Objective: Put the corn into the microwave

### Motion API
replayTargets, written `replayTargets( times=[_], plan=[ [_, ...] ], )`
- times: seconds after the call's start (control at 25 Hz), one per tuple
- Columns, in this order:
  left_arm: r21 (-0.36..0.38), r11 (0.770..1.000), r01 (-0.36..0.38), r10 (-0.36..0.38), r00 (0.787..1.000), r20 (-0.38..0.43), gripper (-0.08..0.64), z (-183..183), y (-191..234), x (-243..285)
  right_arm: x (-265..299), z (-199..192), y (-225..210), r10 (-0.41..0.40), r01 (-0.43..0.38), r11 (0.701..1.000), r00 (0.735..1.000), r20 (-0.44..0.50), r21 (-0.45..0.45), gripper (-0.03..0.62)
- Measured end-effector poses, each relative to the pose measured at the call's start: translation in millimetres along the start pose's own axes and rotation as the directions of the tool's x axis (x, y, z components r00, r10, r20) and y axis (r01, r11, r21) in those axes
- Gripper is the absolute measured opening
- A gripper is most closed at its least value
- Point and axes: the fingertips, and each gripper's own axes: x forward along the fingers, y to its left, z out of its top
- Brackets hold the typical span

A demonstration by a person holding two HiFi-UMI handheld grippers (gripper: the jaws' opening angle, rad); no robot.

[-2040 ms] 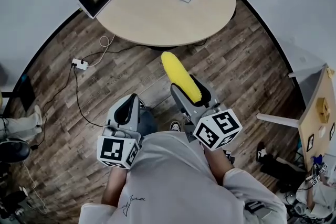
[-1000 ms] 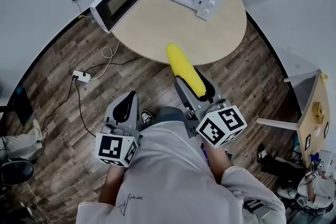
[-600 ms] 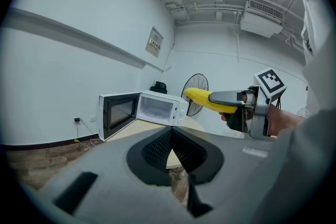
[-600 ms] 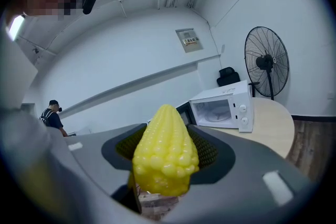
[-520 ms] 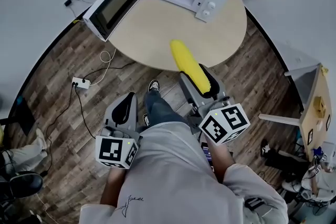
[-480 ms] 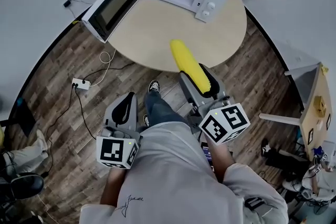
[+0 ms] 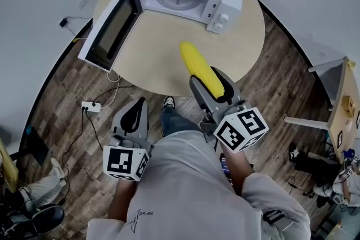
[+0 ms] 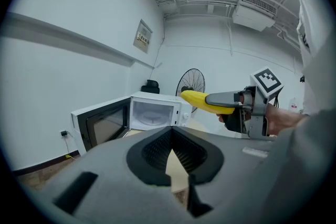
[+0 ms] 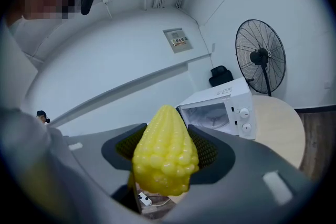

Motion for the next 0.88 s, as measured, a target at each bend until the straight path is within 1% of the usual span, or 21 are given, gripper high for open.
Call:
replayTargets(
  times=[0.24,0.36,0.52,0.6,0.72,0.88],
  plan=[
    [0.005,1.0,0.028,-0.028,1.0,-0.009,-0.009,23.5,14.6,42.7,33.6,13.2,-23.7,-0.014,0.014,1.0,1.0,0.004,0.019,0.259],
    [0.02,0.999,0.049,-0.049,0.999,-0.022,-0.009,30.2,16.1,65.0,47.1,16.9,-39.2,-0.024,0.023,0.999,1.0,0.008,0.03,0.259],
    [0.013,0.996,0.086,-0.085,0.996,-0.033,-0.009,39.3,14.9,94.2,62.1,16.0,-65.5,-0.045,0.045,0.998,0.999,0.007,0.051,0.259],
    [0.025,0.995,0.1,-0.099,0.994,-0.038,-0.009,43.5,12.0,108.5,68.0,15.9,-78.9,-0.054,0.053,0.997,0.999,0.009,0.063,0.259],
    [0.045,0.993,0.106,-0.103,0.993,-0.057,-0.009,45.3,11.3,125.5,75.1,16.5,-94.4,-0.058,0.056,0.995,0.998,0.014,0.082,0.259],
    [0.049,0.993,0.103,-0.099,0.992,-0.079,-0.009,45.4,15.1,141.2,85.1,18.2,-106.9,-0.053,0.051,0.994,0.998,0.021,0.092,0.259]
  ],
)
